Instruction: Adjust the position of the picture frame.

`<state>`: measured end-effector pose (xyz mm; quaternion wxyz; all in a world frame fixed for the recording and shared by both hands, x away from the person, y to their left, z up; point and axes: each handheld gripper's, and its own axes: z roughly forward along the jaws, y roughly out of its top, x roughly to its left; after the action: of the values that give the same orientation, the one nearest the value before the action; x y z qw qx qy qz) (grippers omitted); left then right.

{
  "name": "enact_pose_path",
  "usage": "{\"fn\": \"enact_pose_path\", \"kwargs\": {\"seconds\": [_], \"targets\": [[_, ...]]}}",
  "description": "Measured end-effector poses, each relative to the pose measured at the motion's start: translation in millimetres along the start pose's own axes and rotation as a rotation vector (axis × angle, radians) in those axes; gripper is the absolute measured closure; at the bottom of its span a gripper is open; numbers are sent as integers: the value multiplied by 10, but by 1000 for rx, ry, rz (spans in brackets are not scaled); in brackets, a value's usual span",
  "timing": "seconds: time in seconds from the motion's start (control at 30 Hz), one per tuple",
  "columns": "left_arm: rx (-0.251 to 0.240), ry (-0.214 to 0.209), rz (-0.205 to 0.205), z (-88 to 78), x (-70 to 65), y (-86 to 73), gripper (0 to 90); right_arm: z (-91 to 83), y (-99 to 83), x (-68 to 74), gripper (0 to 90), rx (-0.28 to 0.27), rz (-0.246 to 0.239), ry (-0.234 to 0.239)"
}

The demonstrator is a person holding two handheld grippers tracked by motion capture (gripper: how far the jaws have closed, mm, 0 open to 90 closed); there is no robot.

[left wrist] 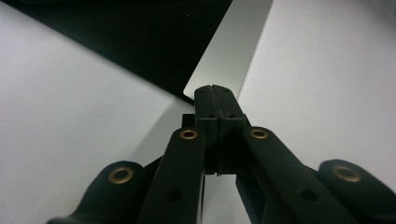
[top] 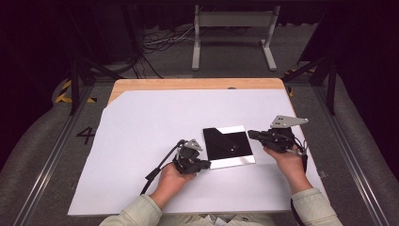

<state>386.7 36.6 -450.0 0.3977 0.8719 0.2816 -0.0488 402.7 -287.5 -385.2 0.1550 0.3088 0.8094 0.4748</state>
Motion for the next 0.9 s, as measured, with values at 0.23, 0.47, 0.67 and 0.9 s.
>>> {"fn": "enact_pose_path", "kwargs": {"seconds": [0.23,0.47,0.67,0.9], "targets": [[-60,65,3,-297,105,11,899,59,41,-2,898,23,1,14],[-87,212,57,-699,205,-83,875,252,179,20,898,89,-22,28],[-156,246,19,-939,346,-157,847,374,250,17,898,110,-14,35],[-203,293,-30,-1065,504,-232,744,568,352,-6,899,156,-2,38]]}}
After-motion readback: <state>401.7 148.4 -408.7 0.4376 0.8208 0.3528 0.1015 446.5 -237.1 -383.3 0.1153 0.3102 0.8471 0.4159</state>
